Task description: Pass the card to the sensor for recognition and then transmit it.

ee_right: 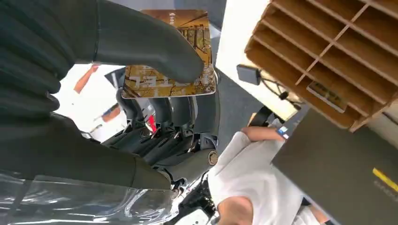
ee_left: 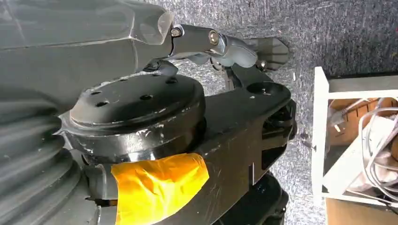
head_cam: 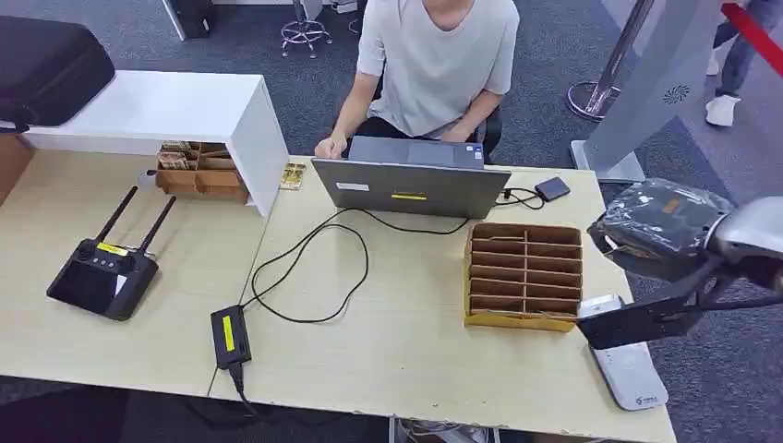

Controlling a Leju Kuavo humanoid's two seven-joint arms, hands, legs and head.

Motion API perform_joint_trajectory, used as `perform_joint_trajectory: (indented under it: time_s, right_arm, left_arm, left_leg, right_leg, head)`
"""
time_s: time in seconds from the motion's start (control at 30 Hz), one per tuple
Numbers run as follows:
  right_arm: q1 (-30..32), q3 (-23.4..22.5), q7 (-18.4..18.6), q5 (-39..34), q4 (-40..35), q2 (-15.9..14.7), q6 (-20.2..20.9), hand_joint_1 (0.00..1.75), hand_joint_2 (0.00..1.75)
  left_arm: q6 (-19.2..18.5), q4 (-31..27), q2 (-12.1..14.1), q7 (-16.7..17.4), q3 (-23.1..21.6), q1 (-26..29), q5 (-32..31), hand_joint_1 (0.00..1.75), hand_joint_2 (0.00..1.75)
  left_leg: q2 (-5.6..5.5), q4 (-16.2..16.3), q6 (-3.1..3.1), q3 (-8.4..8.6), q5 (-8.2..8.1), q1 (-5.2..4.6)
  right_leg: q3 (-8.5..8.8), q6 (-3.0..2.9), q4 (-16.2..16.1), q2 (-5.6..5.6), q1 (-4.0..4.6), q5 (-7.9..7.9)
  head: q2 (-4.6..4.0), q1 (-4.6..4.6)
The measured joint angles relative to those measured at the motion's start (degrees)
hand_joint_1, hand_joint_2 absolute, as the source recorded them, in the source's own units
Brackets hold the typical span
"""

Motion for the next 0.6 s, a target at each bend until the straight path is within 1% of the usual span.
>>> perform_joint_trajectory:
  time_s: [0.1,0.2,0.27,0.4,0.5,0.6]
  right_arm:
    - [4.33,2.21,-0.39,1.88,2.03,-1.05,-6.56,1.34,1.75]
    - [9.65,3.63,-0.44,2.80,4.37,-2.05,-10.36,1.34,1.75]
    - [13.40,3.69,-0.44,3.49,5.77,-2.56,-11.51,1.34,1.75]
    - [19.60,3.01,-0.39,4.48,8.07,-2.80,-12.56,1.34,1.75]
    - [22.64,2.14,-0.35,4.70,9.33,-2.80,-13.15,1.34,1.75]
    - [24.13,1.70,-0.33,4.89,10.25,-2.80,-13.21,1.34,1.75]
  left_arm:
    - [-0.04,0.00,-0.15,0.00,0.00,0.03,0.04,0.00,1.75]
    - [-0.07,0.00,-0.15,0.04,0.00,0.03,0.04,0.00,1.75]
    - [-0.11,0.00,-0.13,0.05,0.00,0.03,0.04,0.00,1.75]
    - [-0.11,-0.02,-0.13,0.37,0.00,0.02,0.07,0.00,1.75]
    - [-0.11,0.00,-0.13,0.37,0.00,0.02,0.04,0.00,1.75]
    - [-0.07,-0.02,-0.13,0.37,0.00,0.02,0.07,0.00,1.75]
  left_leg:
    - [-0.06,0.01,0.00,-0.01,0.00,0.00]
    - [-0.06,0.02,0.01,-0.01,-0.01,0.00]
    - [-0.06,0.02,0.01,-0.01,-0.01,0.00]
    - [-0.05,0.01,0.01,-0.01,-0.01,0.00]
    - [-0.05,0.01,0.01,-0.01,-0.01,0.00]
    - [-0.04,0.00,0.01,-0.01,-0.01,0.01]
  right_leg:
    - [0.03,0.00,-0.02,-0.07,0.00,0.00]
    - [0.05,0.01,-0.02,-0.06,0.00,0.00]
    - [0.05,0.00,-0.02,-0.05,0.00,0.00]
    - [0.04,0.00,-0.02,-0.05,0.00,0.00]
    - [0.03,0.00,-0.01,-0.05,0.01,0.00]
    - [0.03,0.00,-0.01,-0.04,0.01,0.00]
  head:
    - [0.00,0.02]
    - [0.00,0.00]
    - [0.00,0.02]
    - [0.00,0.00]
    - [0.00,0.02]
    - [0.00,0.02]
